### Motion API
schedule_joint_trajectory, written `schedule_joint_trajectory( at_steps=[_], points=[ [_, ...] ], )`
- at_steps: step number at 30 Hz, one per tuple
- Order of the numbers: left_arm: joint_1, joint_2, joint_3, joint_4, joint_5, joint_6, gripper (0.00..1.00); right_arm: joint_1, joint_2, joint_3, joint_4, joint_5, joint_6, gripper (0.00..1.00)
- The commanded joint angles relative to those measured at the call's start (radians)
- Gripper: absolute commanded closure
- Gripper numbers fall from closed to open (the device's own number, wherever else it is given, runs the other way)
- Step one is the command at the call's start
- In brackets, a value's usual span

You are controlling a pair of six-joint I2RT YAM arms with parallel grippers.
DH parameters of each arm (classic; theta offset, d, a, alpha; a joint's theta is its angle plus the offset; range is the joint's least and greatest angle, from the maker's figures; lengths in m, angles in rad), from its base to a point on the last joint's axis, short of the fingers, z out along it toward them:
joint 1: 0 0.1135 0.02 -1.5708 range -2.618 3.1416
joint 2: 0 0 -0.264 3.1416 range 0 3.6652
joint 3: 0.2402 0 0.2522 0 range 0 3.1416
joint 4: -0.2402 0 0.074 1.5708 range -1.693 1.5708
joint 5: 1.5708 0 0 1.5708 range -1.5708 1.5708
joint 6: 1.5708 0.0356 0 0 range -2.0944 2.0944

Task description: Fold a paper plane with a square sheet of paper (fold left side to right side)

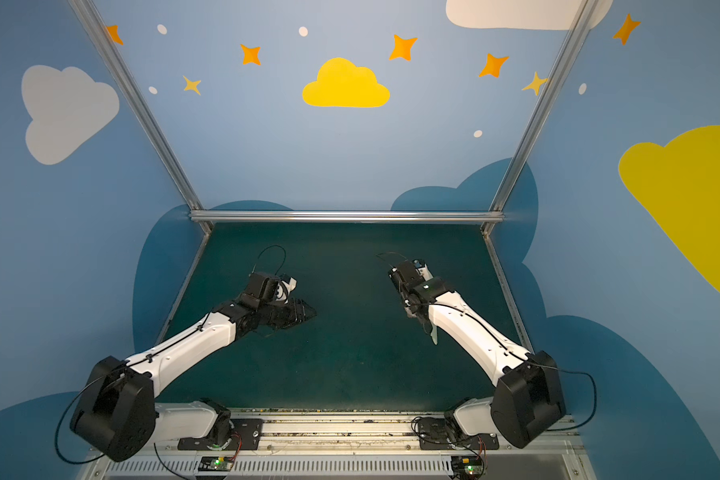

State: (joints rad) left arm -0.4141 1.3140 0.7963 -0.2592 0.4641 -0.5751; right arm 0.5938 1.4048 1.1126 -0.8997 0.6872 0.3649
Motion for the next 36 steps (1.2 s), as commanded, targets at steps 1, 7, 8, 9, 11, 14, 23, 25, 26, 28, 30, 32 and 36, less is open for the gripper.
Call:
schedule_joint_trajectory(
  at_steps=[1, 7, 8, 9, 11, 14, 23, 25, 26, 28, 30, 32, 36],
  points=[
    [0.009, -0.030, -0.003, -0.044, -0.047, 0.025, 0.20, 0.056, 0.047, 0.011, -0.094, 0.127, 0.040, 1.00],
    [0.011, -0.081, -0.005, -0.073, -0.113, 0.027, 0.00, 0.201, 0.248, 0.059, -0.233, 0.215, 0.221, 1.00],
    [0.011, -0.091, -0.006, -0.081, -0.129, 0.020, 0.00, 0.224, 0.284, 0.074, -0.255, 0.216, 0.254, 1.00],
    [0.012, -0.104, -0.005, -0.094, -0.157, 0.012, 0.00, 0.252, 0.325, 0.094, -0.274, 0.211, 0.287, 1.00],
    [0.019, -0.128, -0.008, -0.101, -0.177, 0.014, 0.00, 0.306, 0.409, 0.133, -0.301, 0.202, 0.346, 1.00],
    [0.033, -0.156, -0.010, -0.112, -0.186, 0.013, 0.00, 0.391, 0.543, 0.215, -0.318, 0.156, 0.413, 1.00],
    [0.081, -0.198, -0.012, -0.151, -0.199, -0.011, 0.00, 0.567, 0.789, 0.495, -0.257, -0.034, 0.417, 0.84],
    [0.095, -0.207, -0.014, -0.154, -0.199, -0.019, 0.00, 0.575, 0.776, 0.522, -0.218, -0.109, 0.397, 0.57],
    [0.099, -0.211, -0.012, -0.156, -0.199, -0.020, 0.00, 0.572, 0.754, 0.521, -0.189, -0.147, 0.383, 0.49],
    [0.108, -0.218, -0.010, -0.162, -0.203, -0.022, 0.00, 0.558, 0.677, 0.489, -0.127, -0.225, 0.359, 0.41],
    [0.113, -0.223, -0.010, -0.164, -0.209, -0.023, 0.00, 0.524, 0.584, 0.433, -0.066, -0.310, 0.341, 0.40],
    [0.113, -0.224, -0.010, -0.166, -0.213, -0.023, 0.00, 0.486, 0.480, 0.356, -0.007, -0.369, 0.331, 0.40],
    [0.113, -0.209, -0.022, -0.148, -0.192, -0.026, 0.00, 0.351, 0.282, 0.141, 0.152, -0.541, 0.287, 0.53]
  ],
)
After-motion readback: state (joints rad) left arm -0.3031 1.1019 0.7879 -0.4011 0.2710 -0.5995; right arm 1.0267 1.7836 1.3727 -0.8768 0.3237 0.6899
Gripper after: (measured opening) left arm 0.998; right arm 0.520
